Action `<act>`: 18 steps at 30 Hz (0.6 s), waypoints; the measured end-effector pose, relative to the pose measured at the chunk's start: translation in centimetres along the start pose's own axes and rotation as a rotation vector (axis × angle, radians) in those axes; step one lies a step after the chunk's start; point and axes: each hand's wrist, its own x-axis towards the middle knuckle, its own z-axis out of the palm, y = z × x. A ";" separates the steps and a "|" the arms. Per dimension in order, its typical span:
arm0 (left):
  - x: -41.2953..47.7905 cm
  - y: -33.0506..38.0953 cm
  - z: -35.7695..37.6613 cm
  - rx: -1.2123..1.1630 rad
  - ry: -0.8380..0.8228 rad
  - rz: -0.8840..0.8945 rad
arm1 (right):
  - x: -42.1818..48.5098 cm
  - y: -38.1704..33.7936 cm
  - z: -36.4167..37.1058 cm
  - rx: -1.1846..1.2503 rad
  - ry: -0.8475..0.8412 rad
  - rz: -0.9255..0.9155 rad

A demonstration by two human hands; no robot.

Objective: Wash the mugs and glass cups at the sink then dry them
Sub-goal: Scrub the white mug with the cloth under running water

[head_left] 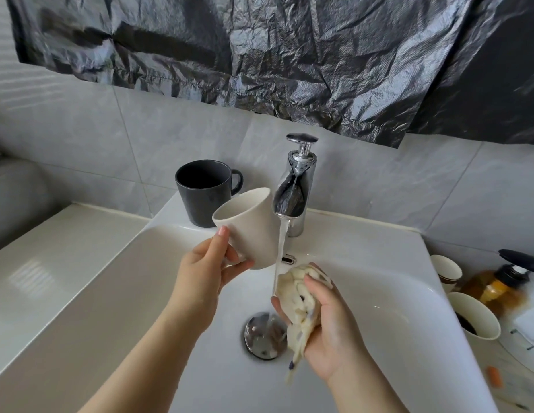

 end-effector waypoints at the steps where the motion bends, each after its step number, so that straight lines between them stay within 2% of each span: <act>1: -0.1 -0.1 0.0 0.041 -0.031 0.047 | 0.0 0.1 0.0 -0.004 0.005 0.004; 8: 0.4 -1.2 -0.3 0.215 -0.181 0.199 | 0.1 0.4 0.0 0.011 0.010 0.043; 14: 0.8 -1.6 -0.1 0.237 -0.173 0.199 | -0.2 0.3 0.3 0.030 -0.023 0.063; 18: 1.4 -1.3 1.2 0.193 -0.085 0.133 | -0.3 0.1 0.3 0.036 -0.031 0.074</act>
